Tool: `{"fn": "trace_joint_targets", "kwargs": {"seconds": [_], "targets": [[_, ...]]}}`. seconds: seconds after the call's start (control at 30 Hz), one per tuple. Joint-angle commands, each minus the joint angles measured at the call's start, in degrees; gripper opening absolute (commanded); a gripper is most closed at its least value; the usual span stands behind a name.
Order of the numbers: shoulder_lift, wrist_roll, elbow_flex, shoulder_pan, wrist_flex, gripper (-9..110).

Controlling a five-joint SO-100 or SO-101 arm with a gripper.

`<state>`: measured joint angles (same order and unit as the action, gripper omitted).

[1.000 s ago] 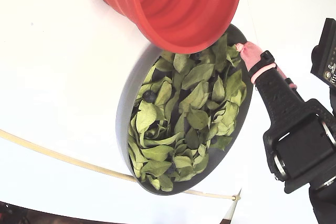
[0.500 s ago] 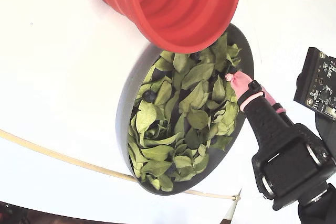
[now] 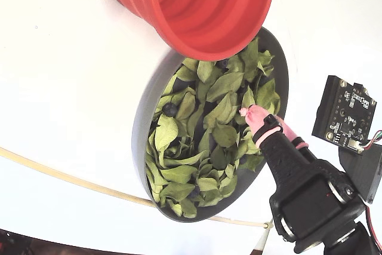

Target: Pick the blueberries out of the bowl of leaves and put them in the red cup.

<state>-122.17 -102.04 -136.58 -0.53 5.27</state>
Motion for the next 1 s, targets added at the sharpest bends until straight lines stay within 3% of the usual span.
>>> {"fn": "trace_joint_targets", "kwargs": {"seconds": [0.0, 0.97], "targets": [[-4.8, -0.3, 0.0, 0.7, -0.7, 15], [5.9, -0.5, -4.8, 3.8, -12.1, 15]]}}
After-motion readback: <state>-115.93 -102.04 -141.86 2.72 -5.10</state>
